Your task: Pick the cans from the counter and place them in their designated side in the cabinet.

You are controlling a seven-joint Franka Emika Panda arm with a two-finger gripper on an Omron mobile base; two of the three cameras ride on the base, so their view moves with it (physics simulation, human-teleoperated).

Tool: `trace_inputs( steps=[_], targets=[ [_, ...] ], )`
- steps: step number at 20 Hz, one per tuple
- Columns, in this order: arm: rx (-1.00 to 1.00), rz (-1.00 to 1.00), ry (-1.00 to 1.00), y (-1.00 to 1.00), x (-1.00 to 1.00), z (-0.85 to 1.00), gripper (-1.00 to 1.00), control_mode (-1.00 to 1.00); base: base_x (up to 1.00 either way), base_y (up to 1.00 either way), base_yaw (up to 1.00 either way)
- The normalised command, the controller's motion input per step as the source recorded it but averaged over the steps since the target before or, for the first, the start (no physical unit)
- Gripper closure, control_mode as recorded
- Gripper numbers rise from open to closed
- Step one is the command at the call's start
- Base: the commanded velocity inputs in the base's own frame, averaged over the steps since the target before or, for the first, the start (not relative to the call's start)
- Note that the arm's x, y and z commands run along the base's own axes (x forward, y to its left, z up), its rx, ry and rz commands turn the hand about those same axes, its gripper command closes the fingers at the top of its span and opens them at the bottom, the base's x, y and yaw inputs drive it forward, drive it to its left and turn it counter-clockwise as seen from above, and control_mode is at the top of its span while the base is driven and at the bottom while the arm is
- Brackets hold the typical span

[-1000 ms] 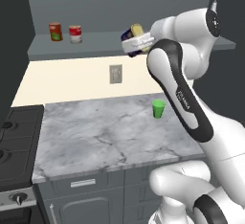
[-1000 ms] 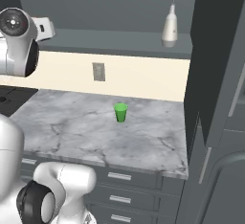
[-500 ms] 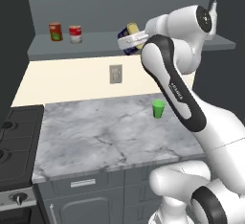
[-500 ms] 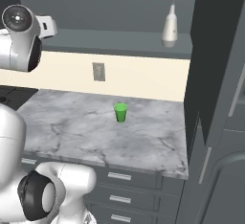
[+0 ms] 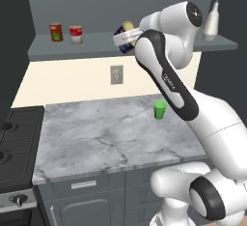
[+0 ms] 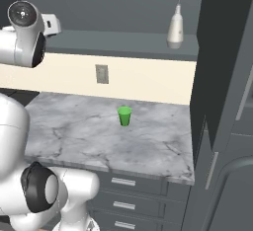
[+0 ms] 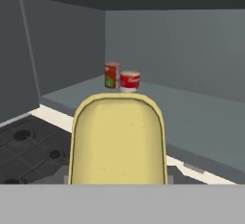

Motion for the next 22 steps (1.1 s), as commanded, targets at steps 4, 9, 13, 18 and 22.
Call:
trace_inputs(
  steps=[4, 9, 13, 18, 22],
  targets=[
    [0.00, 0.00, 0.03, 0.08, 0.26, 0.00, 1.00, -1.00, 0.00, 0.00, 0.00],
    [0.00, -0.01, 0.04, 0.08, 0.24, 0.00, 1.00, -1.00, 0.00, 0.00, 0.00],
    [0.00, -0.01, 0.04, 0.06, 0.23, 0.00, 1.00, -1.00, 0.00, 0.00, 0.00],
    [0.00, -0.01, 0.03, 0.00, 0.22, 0.00, 1.00, -1.00, 0.00, 0.00, 0.00],
    [0.00, -0.02, 0.03, 0.02, 0.23, 0.00, 1.00, -1.00, 0.00, 0.00, 0.00]
  ],
)
